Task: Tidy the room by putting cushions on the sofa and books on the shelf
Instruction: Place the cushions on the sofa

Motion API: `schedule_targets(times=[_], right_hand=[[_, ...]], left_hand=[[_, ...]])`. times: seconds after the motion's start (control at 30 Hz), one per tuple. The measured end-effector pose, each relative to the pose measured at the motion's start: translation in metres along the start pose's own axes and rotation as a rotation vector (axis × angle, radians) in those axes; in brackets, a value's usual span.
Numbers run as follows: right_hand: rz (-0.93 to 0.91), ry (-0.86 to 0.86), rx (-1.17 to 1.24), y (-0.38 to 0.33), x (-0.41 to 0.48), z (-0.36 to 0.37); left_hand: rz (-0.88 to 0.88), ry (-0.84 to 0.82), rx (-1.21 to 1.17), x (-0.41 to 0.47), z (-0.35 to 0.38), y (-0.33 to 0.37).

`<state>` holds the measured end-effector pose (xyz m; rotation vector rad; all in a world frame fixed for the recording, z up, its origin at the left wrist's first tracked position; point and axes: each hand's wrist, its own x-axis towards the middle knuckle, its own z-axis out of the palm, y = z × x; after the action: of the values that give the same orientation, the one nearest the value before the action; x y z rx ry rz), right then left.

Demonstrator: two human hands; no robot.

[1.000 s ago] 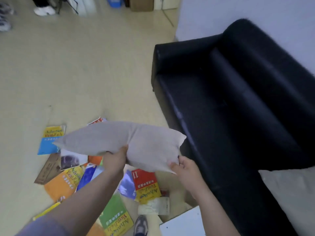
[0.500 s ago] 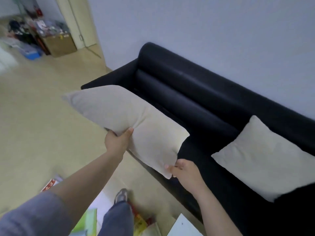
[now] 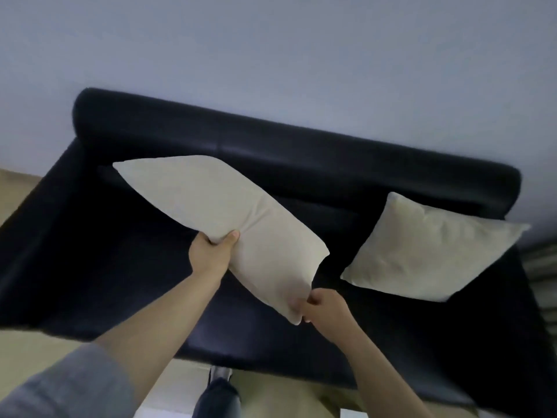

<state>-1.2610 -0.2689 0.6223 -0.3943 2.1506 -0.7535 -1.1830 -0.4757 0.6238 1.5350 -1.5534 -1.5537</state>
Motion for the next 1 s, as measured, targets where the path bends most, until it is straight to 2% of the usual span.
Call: schedule_targets(times=[0.13,0.37,0.5,0.57,0.7,0.8,0.9,0.93,1.0], right_hand=[[0.126,0.052,0.028,-0.035,0.031,0.017],[0.240,0.115,0.095,-0.042,0.033,0.003],[0.285,0.024,0.019,-0.034,0.034,-0.003],[0.282,0.046,-0.040,-0.031,0.039,-0.005],[0.178,0.162,0.030,-0.045,0.053,-0.031],[-0.036,0.319,0.049,-0.063,0.066,-0.061],[-0.342,0.511,-0.196,-0.082,0.082,-0.089],[-0.397,0.525,-0.286,-0.085,0.088,-0.096],[-0.395,0.436,-0.486,-0.088,0.102,-0.106]], left_hand=[[0.006,-0.119,0.056,0.055,0.013,0.028],[0.009,-0.246,0.120,0.072,0.036,0.037],[0.114,-0.324,0.239,0.070,0.047,0.038],[0.198,-0.369,0.298,0.071,0.050,0.039],[0.444,-0.513,0.473,0.081,0.048,0.042],[0.601,-0.662,0.676,0.087,0.050,0.046],[0.761,-0.697,0.896,0.096,0.066,0.058],[0.810,-0.721,0.961,0.097,0.073,0.063],[0.885,-0.796,1.112,0.096,0.087,0.069]])
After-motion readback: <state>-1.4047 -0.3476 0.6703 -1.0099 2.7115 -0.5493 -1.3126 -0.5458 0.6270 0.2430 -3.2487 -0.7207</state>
